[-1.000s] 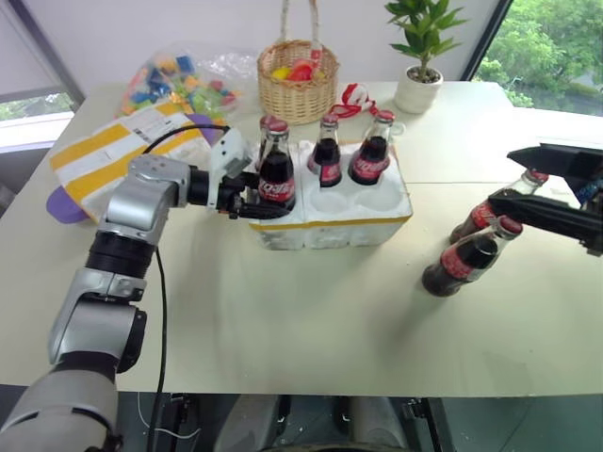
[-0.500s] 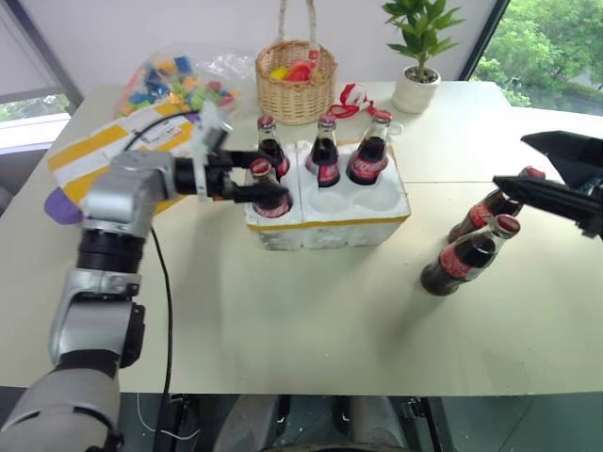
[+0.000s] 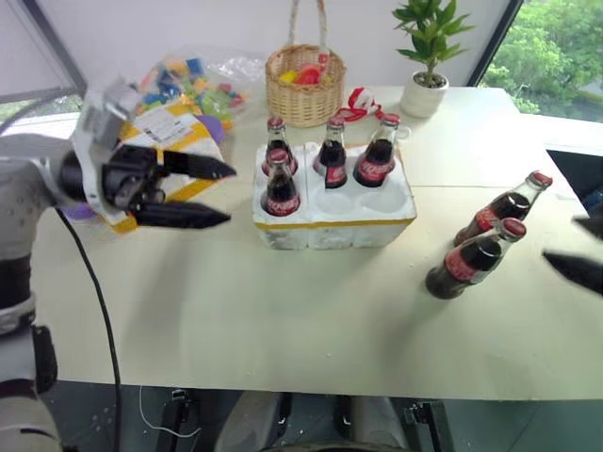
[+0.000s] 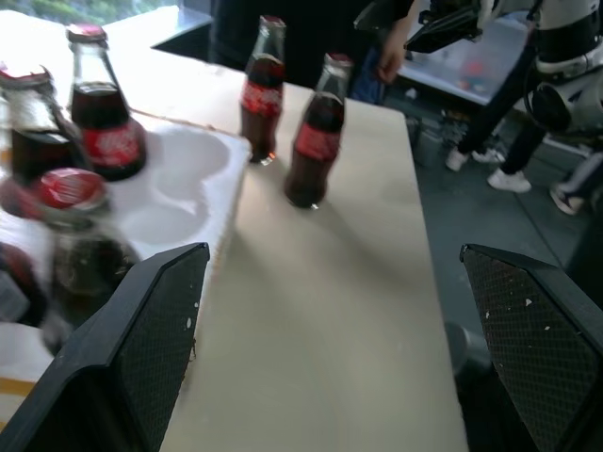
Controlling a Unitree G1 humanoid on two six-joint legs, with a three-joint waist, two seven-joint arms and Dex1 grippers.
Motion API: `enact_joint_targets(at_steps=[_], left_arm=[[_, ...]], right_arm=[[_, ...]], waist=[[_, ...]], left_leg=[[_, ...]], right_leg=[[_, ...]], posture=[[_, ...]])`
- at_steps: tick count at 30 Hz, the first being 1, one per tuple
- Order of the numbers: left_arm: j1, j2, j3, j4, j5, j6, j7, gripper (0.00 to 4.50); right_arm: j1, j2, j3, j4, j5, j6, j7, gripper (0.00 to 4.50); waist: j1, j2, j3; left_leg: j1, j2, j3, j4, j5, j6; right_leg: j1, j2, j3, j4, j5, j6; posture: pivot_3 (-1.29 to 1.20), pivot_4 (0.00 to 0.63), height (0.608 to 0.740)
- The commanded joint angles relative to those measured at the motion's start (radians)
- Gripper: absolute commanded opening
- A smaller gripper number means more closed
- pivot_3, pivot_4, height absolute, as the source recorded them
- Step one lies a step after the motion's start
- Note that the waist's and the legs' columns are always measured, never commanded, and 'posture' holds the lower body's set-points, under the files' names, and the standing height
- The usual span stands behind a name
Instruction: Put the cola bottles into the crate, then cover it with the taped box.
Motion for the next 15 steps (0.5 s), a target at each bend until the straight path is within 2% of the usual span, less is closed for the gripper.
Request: enact_joint_targets(at_steps=[1, 6, 12, 15], left_arm=[[0.026, 0.014, -0.013, -0.055, 0.01, -0.053, 0.001, 4.48], [0.054, -0.017, -0.074, -0.067, 0.075, -0.144, 0.037, 4.48], [0.048, -0.052, -0.067, -0.066, 0.049, -0.138, 0.082, 4.48], [0.053, -0.059, -0.061, -0.072, 0.042, -0.138, 0.096, 4.48]], right_arm=[[0.111, 0.117, -0.01, -0.142, -0.01, -0.061, -0.05, 4.5], [0.188, 0.317, 0.183, -0.174, -0.165, -0.227, -0.187, 4.5], [0.149, 0.463, 0.42, -0.198, -0.278, -0.339, -0.398, 4.5], [0.12, 0.502, 0.507, -0.195, -0.299, -0.371, -0.466, 4.5]], waist=[[0.001, 0.0, 0.0], [0.001, 0.0, -0.001], [-0.001, 0.001, 0.0], [0.0, 0.002, -0.001]], left_leg=[[0.001, 0.0, 0.0, 0.0, 0.0, 0.0], [0.001, 0.0, 0.001, 0.0, -0.001, -0.001], [0.001, 0.001, 0.001, -0.002, 0.0, -0.001], [0.001, 0.001, 0.001, -0.003, 0.0, -0.001]], right_leg=[[0.001, 0.0, 0.0, 0.0, -0.001, -0.001], [0.001, 0.0, 0.001, -0.001, -0.001, -0.001], [-0.001, 0.001, 0.001, 0.0, -0.001, -0.001], [-0.001, 0.001, 0.001, 0.0, -0.001, -0.001]], posture=[[0.0, 0.15, 0.732], [0.0, 0.15, 0.732], [0.0, 0.15, 0.732], [0.0, 0.15, 0.732]])
